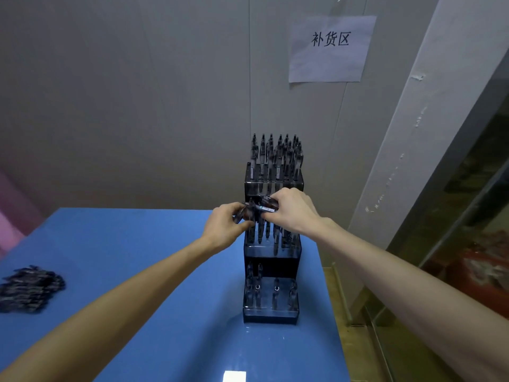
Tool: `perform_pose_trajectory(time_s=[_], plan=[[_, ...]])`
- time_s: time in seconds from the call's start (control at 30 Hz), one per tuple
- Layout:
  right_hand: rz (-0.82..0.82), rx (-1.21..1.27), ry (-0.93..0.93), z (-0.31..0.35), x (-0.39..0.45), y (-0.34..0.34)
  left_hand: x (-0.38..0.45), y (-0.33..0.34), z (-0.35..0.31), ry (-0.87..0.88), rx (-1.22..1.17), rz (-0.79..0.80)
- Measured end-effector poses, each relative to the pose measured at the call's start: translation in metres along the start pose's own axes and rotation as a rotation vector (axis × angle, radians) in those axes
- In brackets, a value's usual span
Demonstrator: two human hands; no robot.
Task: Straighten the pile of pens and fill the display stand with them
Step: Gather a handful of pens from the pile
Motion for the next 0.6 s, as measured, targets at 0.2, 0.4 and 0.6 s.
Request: perform_pose_trajectory(time_s=[0.2, 0.4, 0.6], plan=[[-0.008, -0.016, 0.068, -0.001, -0.001, 0.003, -0.004, 0.005, 0.01, -0.057, -0.011, 0.003], [-0.04, -0.052, 0.036, 0.002, -0.005, 0.005, -0.01, 0.009, 0.034, -0.155, -0.125, -0.013], [-0.033, -0.234, -0.036, 0.009, -0.008, 0.012, -0.004, 0.012, 0.038, -0.185, -0.173, -0.031]])
Point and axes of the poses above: each hand's wrist, its own x-axis towards the middle knuckle, its own y-axis out of the palm, z = x × y, the point moved 8 cm from there along x, towards the middle knuckle, and after that the axes turned 8 degrees about -x, right-handed, at the moved point
